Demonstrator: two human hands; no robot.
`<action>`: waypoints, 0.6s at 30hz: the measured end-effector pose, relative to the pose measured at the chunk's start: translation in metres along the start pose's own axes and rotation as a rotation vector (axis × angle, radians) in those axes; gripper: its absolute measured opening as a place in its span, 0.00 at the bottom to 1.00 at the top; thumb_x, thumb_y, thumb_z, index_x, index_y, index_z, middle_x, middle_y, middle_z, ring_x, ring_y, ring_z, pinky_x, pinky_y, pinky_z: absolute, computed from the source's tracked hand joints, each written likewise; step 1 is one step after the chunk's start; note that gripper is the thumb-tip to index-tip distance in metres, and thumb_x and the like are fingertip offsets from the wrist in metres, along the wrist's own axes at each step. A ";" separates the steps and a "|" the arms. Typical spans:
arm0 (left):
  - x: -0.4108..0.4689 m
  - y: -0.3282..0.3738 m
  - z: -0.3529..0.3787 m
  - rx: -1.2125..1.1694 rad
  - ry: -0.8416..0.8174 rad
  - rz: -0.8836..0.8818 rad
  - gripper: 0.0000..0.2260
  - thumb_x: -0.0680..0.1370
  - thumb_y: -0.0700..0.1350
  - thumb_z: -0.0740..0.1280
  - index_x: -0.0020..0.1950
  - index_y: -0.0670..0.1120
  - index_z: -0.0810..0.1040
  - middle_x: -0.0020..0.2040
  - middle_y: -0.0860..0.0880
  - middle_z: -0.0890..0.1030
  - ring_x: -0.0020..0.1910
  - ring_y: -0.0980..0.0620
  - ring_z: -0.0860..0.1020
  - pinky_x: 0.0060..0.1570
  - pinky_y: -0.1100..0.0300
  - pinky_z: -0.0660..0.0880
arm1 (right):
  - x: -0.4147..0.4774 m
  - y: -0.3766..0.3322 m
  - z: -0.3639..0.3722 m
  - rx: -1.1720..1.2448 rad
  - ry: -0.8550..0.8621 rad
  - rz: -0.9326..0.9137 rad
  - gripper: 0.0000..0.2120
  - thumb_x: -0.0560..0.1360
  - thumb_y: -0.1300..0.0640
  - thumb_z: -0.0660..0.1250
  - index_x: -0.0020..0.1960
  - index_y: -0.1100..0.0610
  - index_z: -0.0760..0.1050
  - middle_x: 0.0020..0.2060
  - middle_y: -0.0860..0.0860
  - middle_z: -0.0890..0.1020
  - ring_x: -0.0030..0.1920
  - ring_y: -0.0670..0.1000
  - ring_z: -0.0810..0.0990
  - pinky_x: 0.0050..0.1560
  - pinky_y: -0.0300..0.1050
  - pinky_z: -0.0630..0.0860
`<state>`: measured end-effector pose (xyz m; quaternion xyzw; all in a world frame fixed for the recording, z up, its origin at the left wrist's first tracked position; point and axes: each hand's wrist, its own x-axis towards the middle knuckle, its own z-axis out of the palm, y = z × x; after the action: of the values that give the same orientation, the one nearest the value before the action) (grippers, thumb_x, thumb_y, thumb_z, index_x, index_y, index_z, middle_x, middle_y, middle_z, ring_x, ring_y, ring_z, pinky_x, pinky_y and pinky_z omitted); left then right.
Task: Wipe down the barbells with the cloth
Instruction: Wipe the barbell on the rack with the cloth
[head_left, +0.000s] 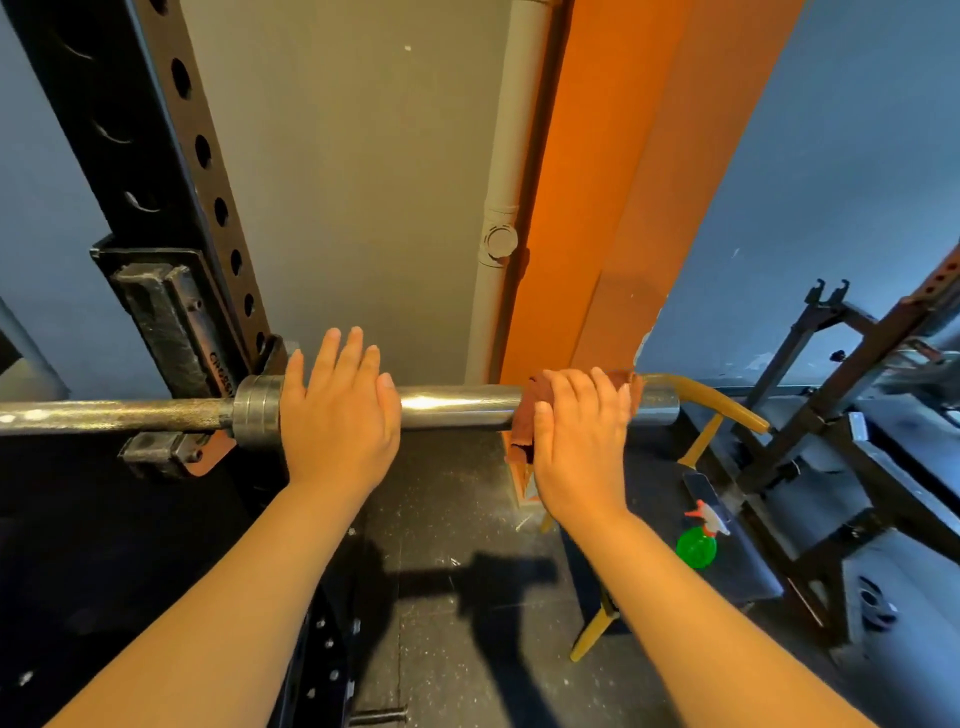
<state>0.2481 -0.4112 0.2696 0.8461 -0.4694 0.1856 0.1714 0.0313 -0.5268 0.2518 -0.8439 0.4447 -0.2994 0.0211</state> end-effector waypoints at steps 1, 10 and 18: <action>0.002 -0.002 0.001 0.007 -0.006 0.012 0.28 0.85 0.53 0.43 0.75 0.43 0.72 0.78 0.45 0.69 0.80 0.45 0.61 0.78 0.40 0.55 | 0.000 0.001 -0.001 -0.010 -0.037 -0.084 0.23 0.86 0.47 0.46 0.76 0.52 0.67 0.71 0.50 0.71 0.77 0.56 0.62 0.81 0.60 0.48; 0.013 -0.008 -0.003 -0.032 -0.142 0.043 0.24 0.86 0.51 0.47 0.72 0.43 0.76 0.75 0.47 0.73 0.77 0.48 0.66 0.78 0.44 0.56 | 0.010 0.058 -0.016 -0.078 0.090 0.126 0.24 0.85 0.49 0.45 0.72 0.55 0.71 0.69 0.54 0.73 0.77 0.60 0.61 0.80 0.65 0.44; 0.002 -0.017 -0.012 -0.061 -0.074 0.178 0.26 0.85 0.52 0.47 0.69 0.40 0.77 0.68 0.42 0.79 0.70 0.41 0.74 0.75 0.43 0.62 | 0.008 -0.037 0.005 -0.080 -0.050 -0.276 0.23 0.85 0.46 0.48 0.73 0.53 0.70 0.66 0.51 0.76 0.70 0.55 0.70 0.78 0.58 0.55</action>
<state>0.2620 -0.3987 0.2795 0.8017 -0.5543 0.1541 0.1625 0.0650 -0.5119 0.2626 -0.9044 0.3354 -0.2603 -0.0428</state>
